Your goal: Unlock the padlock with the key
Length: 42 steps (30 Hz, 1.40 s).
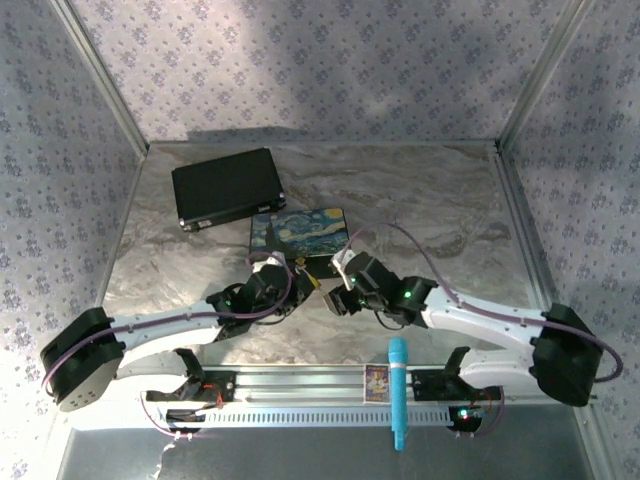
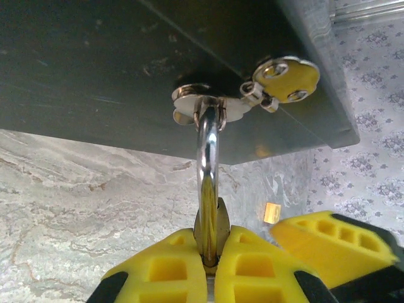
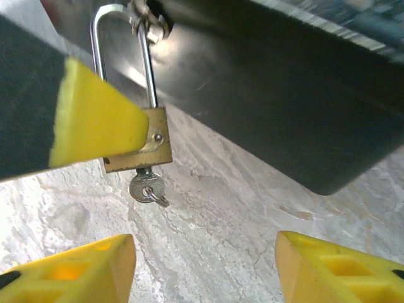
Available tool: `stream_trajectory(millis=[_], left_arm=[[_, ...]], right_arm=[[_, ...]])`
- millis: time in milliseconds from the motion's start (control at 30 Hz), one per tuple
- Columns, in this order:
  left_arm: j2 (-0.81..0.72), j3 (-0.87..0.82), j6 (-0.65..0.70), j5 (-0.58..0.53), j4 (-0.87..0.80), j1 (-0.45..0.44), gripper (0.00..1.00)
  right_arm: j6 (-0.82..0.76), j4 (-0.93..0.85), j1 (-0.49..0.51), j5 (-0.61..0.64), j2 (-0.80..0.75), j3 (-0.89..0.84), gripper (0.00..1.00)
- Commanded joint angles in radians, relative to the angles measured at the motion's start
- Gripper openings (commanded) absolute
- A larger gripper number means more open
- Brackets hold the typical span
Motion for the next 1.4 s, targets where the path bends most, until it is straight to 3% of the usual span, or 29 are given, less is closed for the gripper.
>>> stream_trajectory(millis=[0, 367, 600, 867, 1000, 1167, 1367], left_arm=[[-0.028, 0.02, 0.004, 0.019, 0.023, -0.005, 0.0], [-0.029, 0.024, 0.008, 0.031, 0.027, -0.006, 0.0], [-0.028, 0.023, 0.004, 0.037, 0.033, -0.006, 0.0], [-0.026, 0.02, 0.0, 0.045, 0.037, -0.008, 0.0], [-0.022, 0.018, 0.0, 0.054, 0.045, -0.009, 0.0], [-0.02, 0.014, 0.0, 0.055, 0.046, -0.01, 0.0], [-0.02, 0.01, -0.003, 0.059, 0.051, -0.012, 0.0]], right_arm=[[-0.134, 0.031, 0.046, 0.074, 0.043, 0.051, 0.59], [-0.191, 0.073, 0.059, 0.056, 0.105, 0.06, 0.51], [-0.208, 0.098, 0.055, 0.043, 0.133, 0.067, 0.51], [-0.212, 0.14, 0.04, 0.047, 0.141, 0.061, 0.28], [-0.22, 0.145, 0.016, -0.007, 0.131, 0.049, 0.21], [-0.224, 0.16, -0.049, -0.163, 0.104, 0.017, 0.08], [-0.149, 0.239, -0.131, -0.318, 0.092, -0.045, 0.05]])
